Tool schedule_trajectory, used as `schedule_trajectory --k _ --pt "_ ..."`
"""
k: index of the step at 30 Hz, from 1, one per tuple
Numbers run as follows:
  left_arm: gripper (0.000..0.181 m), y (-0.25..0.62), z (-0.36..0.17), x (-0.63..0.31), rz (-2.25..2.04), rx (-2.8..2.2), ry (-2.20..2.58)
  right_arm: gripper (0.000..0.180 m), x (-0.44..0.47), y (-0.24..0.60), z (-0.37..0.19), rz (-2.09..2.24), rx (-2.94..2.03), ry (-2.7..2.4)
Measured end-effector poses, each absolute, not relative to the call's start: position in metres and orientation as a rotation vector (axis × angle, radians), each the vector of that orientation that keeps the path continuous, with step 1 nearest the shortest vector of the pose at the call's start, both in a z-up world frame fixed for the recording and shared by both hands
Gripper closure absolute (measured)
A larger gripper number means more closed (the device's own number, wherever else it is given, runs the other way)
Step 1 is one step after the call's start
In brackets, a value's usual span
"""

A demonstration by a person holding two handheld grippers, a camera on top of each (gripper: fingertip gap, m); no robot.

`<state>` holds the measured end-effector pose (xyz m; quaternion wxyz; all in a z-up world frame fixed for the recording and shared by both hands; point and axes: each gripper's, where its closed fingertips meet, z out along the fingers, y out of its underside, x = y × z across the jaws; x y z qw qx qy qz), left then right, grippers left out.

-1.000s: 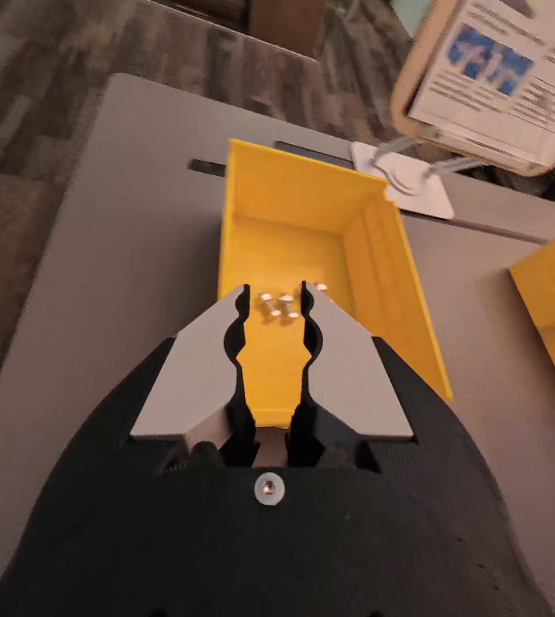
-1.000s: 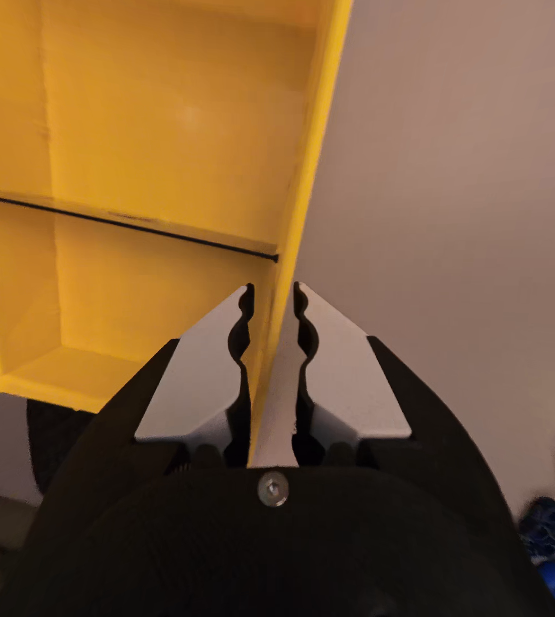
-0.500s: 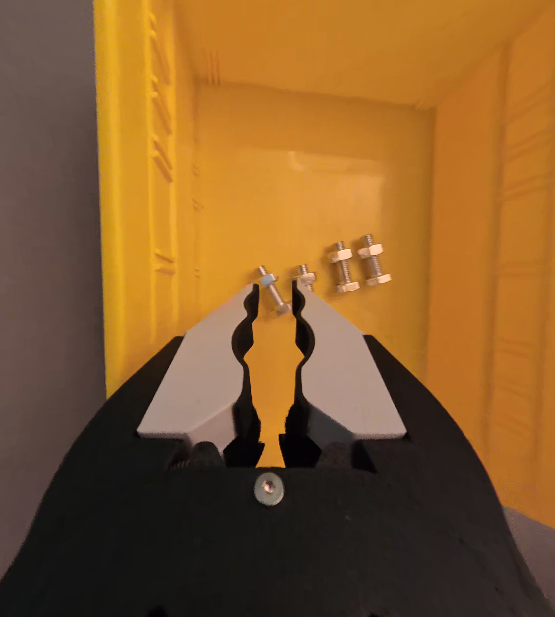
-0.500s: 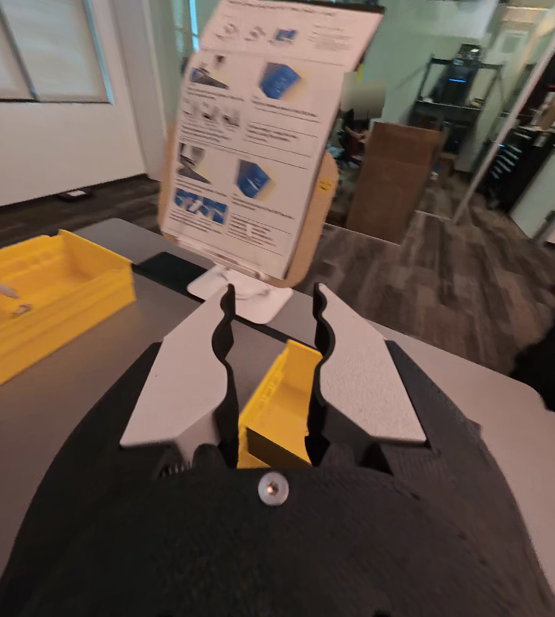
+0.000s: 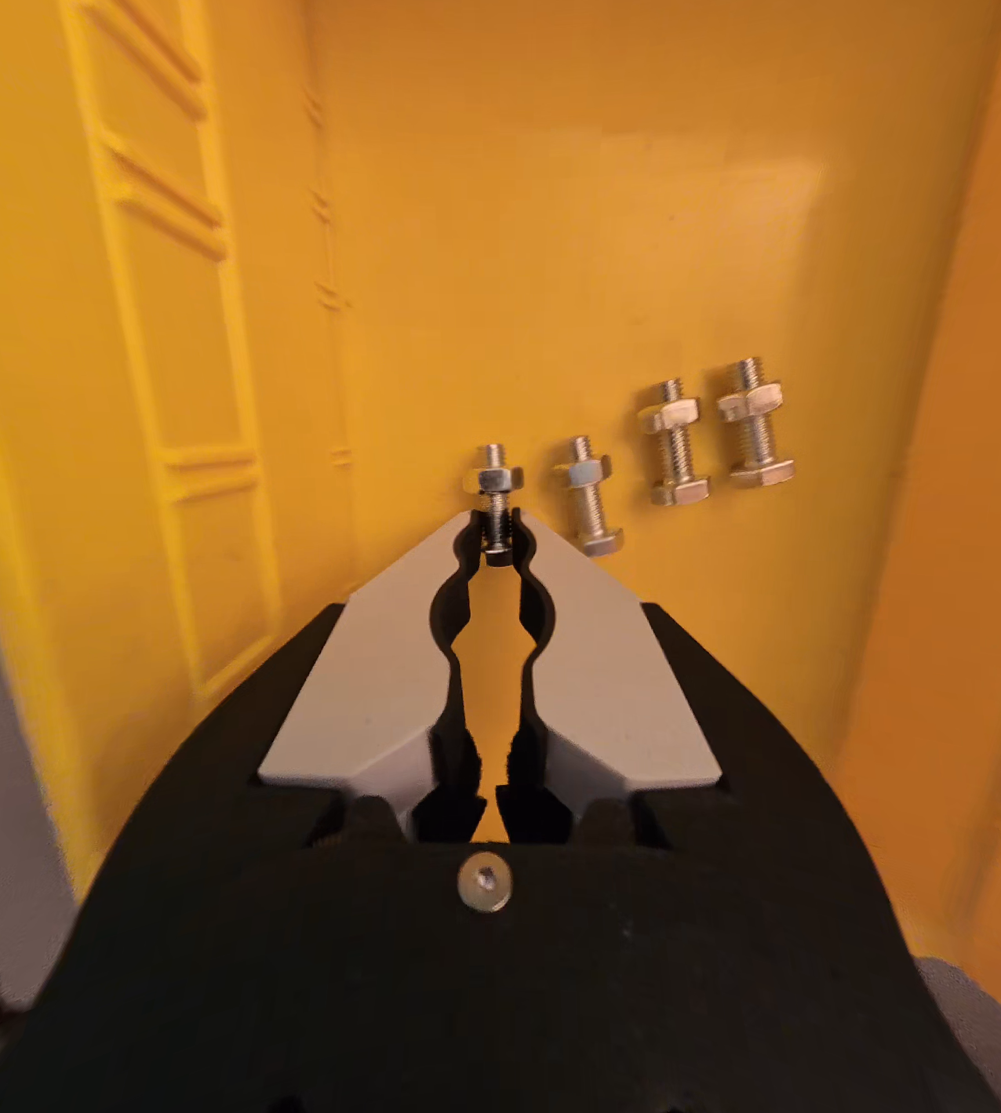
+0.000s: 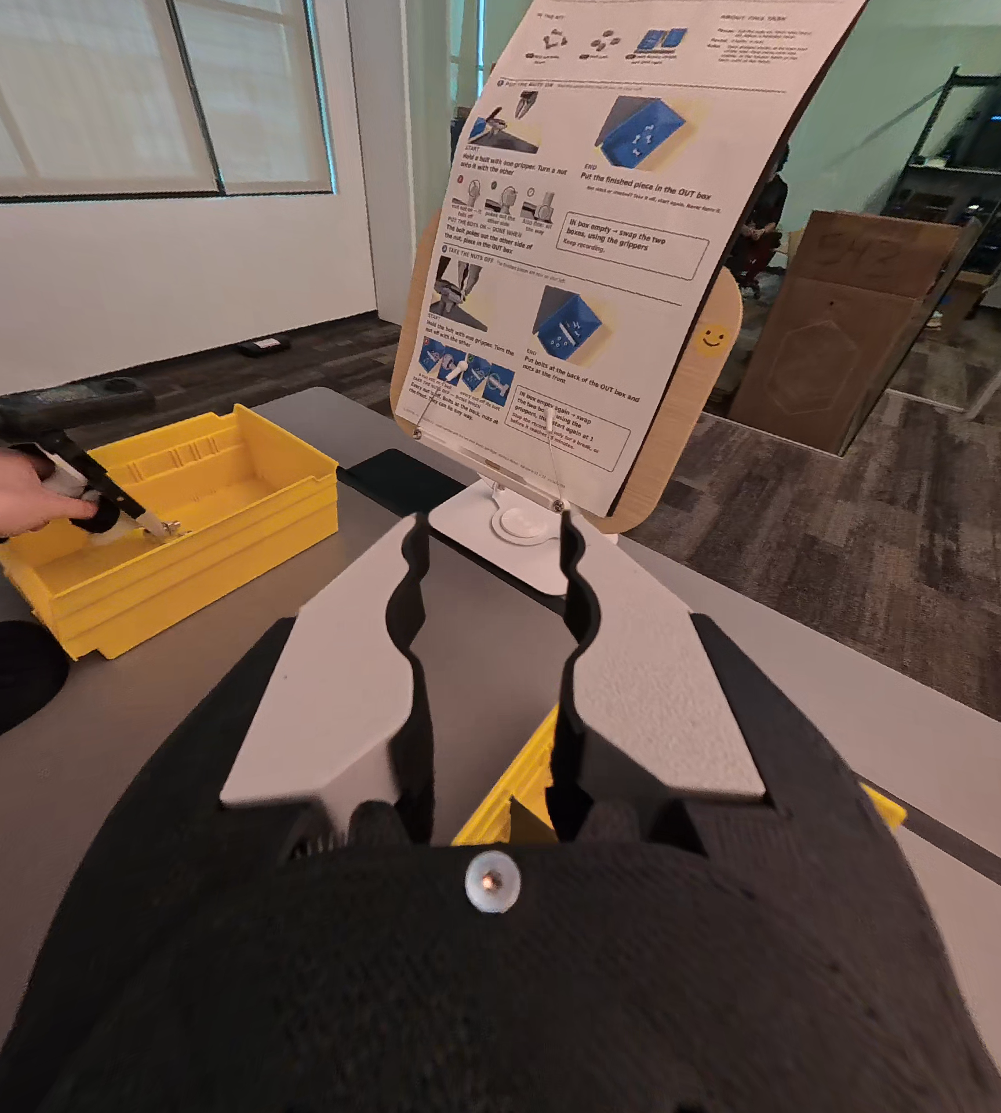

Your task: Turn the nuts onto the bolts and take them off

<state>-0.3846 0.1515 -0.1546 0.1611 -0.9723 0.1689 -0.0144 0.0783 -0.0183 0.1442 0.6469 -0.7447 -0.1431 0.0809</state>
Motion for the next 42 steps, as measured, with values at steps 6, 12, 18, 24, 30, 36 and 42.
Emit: schedule_trajectory --k 6,12,18,24,30,36,42 --pt "0.174 0.149 -0.070 -0.367 -0.169 -2.498 0.511 0.139 0.053 -0.014 0.147 0.261 -1.652 -0.368" --pt "0.173 0.064 0.082 -0.216 -0.840 -1.736 0.989 0.137 -0.059 -0.040 0.155 0.831 -1.423 -0.674" --pt "0.173 -0.032 0.129 -0.130 -1.183 -1.346 1.259 0.143 -0.102 -0.049 0.152 1.184 -1.257 -0.707" --pt "0.173 -0.067 0.131 -0.100 -1.294 -1.265 1.365 0.166 -0.106 -0.054 0.156 1.194 -1.167 -0.713" --pt "0.173 -0.069 0.131 -0.096 -1.306 -1.253 1.372 0.169 -0.104 -0.057 0.155 1.271 -1.162 -0.730" --pt "0.172 -0.073 0.121 -0.091 -1.257 -1.250 1.420 0.173 -0.108 -0.058 0.148 1.223 -1.236 -0.777" --pt "0.170 -0.077 0.117 -0.084 -1.359 -1.254 1.405 0.173 -0.109 -0.060 0.147 1.196 -1.258 -0.788"
